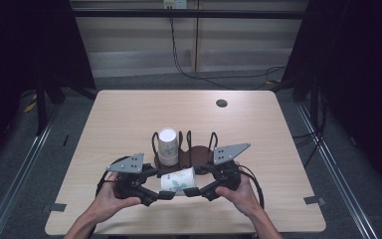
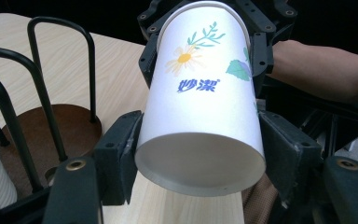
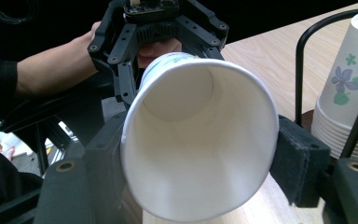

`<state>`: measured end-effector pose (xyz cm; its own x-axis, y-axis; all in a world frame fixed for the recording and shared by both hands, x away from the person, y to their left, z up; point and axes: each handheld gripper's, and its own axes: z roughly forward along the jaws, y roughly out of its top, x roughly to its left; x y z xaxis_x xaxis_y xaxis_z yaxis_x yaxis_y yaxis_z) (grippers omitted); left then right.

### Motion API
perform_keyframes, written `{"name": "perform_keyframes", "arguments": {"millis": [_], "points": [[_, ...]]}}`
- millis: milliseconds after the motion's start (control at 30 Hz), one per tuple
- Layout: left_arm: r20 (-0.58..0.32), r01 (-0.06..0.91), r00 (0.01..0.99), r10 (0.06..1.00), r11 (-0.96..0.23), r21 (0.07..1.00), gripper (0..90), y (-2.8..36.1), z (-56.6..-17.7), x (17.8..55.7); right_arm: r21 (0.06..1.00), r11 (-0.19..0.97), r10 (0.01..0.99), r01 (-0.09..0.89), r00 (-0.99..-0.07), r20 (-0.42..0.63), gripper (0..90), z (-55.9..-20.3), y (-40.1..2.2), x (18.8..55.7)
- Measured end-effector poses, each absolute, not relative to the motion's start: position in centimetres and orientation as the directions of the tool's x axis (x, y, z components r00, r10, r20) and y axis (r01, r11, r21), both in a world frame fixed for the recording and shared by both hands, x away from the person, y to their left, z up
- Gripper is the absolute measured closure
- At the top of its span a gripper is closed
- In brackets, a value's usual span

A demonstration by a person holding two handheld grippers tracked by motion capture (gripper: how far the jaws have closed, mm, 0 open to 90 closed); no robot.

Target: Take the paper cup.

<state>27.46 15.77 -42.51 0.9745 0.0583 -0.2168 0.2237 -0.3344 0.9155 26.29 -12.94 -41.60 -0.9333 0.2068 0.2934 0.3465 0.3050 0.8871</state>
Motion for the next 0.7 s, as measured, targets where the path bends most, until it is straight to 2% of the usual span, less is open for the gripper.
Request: {"name": "perform_keyframes", "arguments": {"millis": [67, 267, 533, 700], "points": [[-0.216, 0.228, 0.974, 0.072, -0.348, 0.909, 28.0, 15.8, -42.6, 27.6, 0.886, 0.308, 0.215, 0.348, -0.932, 0.291, 29.4, -41.6, -13.0, 26.3], [-0.235, 0.256, 0.967, 0.103, -0.362, 0.896, 20.8, 15.9, -42.8, 27.8, 0.879, 0.305, 0.248, 0.368, -0.921, 0.3, 29.9, -41.5, -13.3, 26.6], [-0.222, 0.258, 0.965, 0.137, -0.39, 0.884, 18.8, 16.3, -42.8, 28.1, 0.871, 0.305, 0.294, 0.385, -0.908, 0.299, 30.4, -41.4, -13.7, 26.7], [-0.267, 0.303, 0.953, 0.146, -0.397, 0.866, 19.1, 16.6, -42.8, 28.4, 0.863, 0.309, 0.318, 0.401, -0.898, 0.303, 30.5, -41.3, -14.0, 26.6]]}}
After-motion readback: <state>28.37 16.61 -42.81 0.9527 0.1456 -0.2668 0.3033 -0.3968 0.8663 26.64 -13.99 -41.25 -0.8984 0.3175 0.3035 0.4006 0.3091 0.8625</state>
